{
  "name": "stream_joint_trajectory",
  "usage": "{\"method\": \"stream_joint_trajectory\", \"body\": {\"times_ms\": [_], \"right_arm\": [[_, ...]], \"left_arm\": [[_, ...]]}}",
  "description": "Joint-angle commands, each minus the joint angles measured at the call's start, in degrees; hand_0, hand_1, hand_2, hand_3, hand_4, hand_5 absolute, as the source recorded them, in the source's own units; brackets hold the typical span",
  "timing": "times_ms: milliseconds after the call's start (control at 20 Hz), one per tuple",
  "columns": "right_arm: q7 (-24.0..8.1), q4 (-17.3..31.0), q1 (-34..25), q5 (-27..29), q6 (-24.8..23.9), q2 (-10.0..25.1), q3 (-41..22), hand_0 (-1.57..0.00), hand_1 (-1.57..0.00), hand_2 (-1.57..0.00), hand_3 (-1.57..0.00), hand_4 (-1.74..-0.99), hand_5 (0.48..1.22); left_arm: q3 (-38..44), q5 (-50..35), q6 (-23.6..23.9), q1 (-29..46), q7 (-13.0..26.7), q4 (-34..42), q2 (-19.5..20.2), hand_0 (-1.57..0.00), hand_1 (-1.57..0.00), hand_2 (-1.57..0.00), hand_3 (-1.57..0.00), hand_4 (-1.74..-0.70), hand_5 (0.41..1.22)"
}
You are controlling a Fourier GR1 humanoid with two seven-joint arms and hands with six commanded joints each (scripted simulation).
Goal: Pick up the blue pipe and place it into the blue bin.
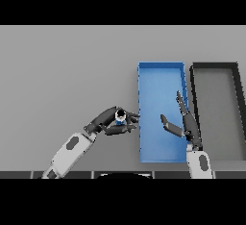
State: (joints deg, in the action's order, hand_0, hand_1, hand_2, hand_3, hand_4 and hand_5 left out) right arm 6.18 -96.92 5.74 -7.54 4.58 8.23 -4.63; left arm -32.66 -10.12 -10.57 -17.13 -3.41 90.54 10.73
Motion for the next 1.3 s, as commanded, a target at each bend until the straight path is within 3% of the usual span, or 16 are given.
{"method": "stream_joint_trajectory", "body": {"times_ms": [0,300,450,700,900,1250], "right_arm": [[-0.11,-0.14,0.10,0.05,0.07,-0.08,-0.10,0.00,0.00,0.00,0.00,-1.177,0.629],[-0.49,-1.08,0.30,-0.37,-0.09,-0.76,-0.94,0.00,0.00,0.00,0.00,-1.207,0.619],[0.77,-3.25,0.29,3.24,2.35,0.14,-0.17,0.00,0.00,0.00,0.00,-1.195,0.610],[-7.30,-10.95,-3.41,17.32,14.01,6.34,-0.59,0.00,0.00,0.00,0.00,-1.232,0.550],[-14.60,-16.50,-9.81,21.11,17.82,10.30,-3.89,0.00,0.00,0.00,0.00,-1.286,0.520],[-23.40,-18.12,-21.56,26.64,22.39,11.74,-9.79,0.00,0.00,0.00,0.00,-1.300,0.529]], "left_arm": [[-0.62,0.11,-0.16,0.54,0.23,0.33,-0.15,-1.57,-1.57,-1.57,-1.44,-1.73,1.219],[-0.71,1.21,0.43,0.43,0.91,0.73,0.12,-1.57,-1.57,-1.57,-1.44,-1.73,1.220],[-0.78,1.12,-0.15,0.59,0.48,0.15,-0.08,-1.57,-1.57,-1.57,-1.44,-1.73,1.221],[-0.33,0.95,-0.63,-0.03,0.72,-0.45,-0.07,-1.57,-1.57,-1.57,-1.44,-1.73,1.221],[-0.21,0.82,-0.73,-0.16,0.99,-0.13,-0.19,-1.57,-1.57,-1.57,-1.44,-1.73,1.221],[-0.34,2.22,-0.72,-0.53,0.70,-1.37,-0.48,-1.57,-1.57,-1.57,-1.44,-1.73,1.221]]}}
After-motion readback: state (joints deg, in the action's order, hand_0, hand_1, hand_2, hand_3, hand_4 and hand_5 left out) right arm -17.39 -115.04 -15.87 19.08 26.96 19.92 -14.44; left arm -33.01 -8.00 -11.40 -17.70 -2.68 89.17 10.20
